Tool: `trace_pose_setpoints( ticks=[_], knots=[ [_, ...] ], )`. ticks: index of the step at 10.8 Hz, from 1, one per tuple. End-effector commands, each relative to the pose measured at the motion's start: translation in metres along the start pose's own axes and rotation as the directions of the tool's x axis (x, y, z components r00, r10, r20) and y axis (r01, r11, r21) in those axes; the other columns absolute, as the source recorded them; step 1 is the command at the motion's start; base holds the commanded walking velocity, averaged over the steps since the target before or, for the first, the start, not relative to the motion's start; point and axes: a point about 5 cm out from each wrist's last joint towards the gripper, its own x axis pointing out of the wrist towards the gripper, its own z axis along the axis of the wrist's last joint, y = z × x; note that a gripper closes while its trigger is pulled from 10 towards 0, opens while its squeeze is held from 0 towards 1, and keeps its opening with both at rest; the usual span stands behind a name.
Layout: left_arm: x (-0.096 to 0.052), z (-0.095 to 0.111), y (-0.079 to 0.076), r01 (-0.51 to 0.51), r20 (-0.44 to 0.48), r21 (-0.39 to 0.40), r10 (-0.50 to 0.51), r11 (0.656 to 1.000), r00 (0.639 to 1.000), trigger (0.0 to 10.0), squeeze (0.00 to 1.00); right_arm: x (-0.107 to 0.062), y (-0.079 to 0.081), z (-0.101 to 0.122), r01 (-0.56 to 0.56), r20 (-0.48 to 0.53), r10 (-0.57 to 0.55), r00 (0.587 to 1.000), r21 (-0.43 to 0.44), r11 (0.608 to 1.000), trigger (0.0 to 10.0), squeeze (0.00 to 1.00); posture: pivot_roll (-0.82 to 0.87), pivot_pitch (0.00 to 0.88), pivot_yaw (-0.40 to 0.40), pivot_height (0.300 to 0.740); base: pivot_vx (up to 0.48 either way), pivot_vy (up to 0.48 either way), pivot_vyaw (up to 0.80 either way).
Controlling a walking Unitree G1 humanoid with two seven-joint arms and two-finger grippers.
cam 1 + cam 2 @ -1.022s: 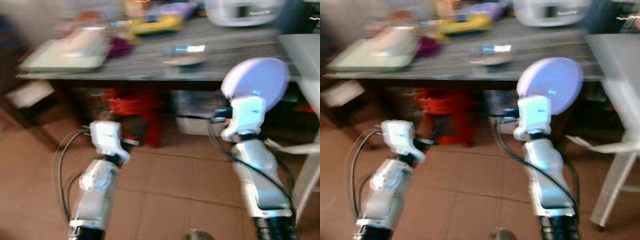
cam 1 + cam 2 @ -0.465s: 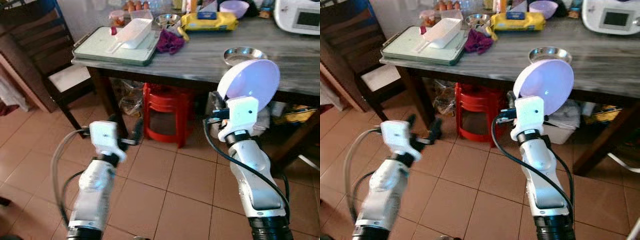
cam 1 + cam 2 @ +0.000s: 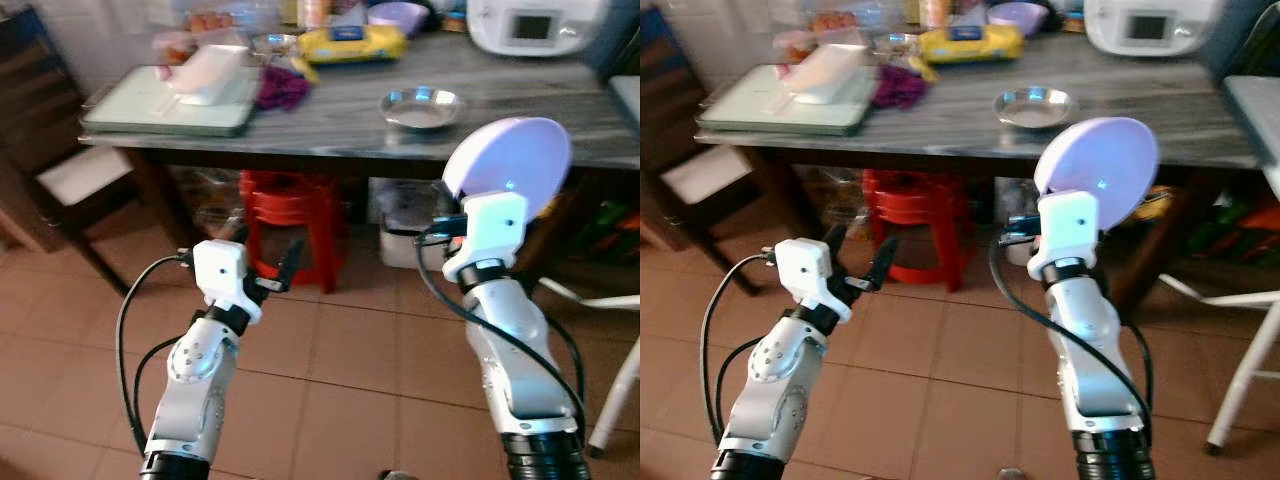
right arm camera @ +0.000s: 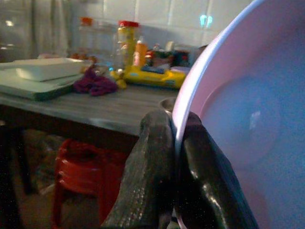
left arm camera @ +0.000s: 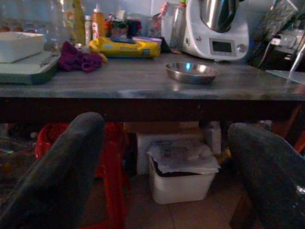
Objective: Setting the table
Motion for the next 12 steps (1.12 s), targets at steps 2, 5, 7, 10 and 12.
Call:
trace_pose_setpoints(
  ticks=[2,5,7,10,12],
  knots=[
    [-0.0025,0.0022,0.0039,0.0,0.01,0.007,0.0,1.0,1.0,10.0,0.0,0.002,0.0061,0.0073,-0.025,0.039,0.025,0.999,0.002,1.0,10.0,0.0,-0.11,0.114,0.08,0.74,0.263,0.0,0.0],
    [-0.0034,0.0016,0.0007,0.021,0.008,0.0,-0.021,1.0,1.0,10.0,0.0,0.001,0.008,0.0069,-0.034,0.041,0.034,0.999,-0.011,0.999,10.0,0.0,-0.11,0.119,0.086,0.74,0.315,0.0,0.0],
    [-0.0039,0.0015,0.0007,0.027,0.005,-0.008,-0.027,1.0,1.0,10.0,0.0,0.0005,0.007,0.0055,-0.023,0.033,0.023,0.999,0.002,1.0,10.0,0.0,-0.11,0.123,0.089,0.74,0.379,0.0,0.0],
    [-0.0036,0.0015,0.0001,0.037,0.005,-0.01,-0.037,0.999,0.999,10.0,0.0,0.0011,0.0076,0.0053,-0.024,0.035,0.024,0.999,0.001,1.0,10.0,0.0,-0.11,0.121,0.091,0.74,0.38,0.0,0.0],
    [-0.0035,0.0012,-0.001,0.045,0.004,-0.012,-0.045,0.999,0.999,10.0,0.0,0.0019,0.0069,0.0061,-0.02,0.04,0.02,0.999,0.004,1.0,10.0,0.0,-0.11,0.12,0.093,0.74,0.39,0.0,-0.8]
  ],
)
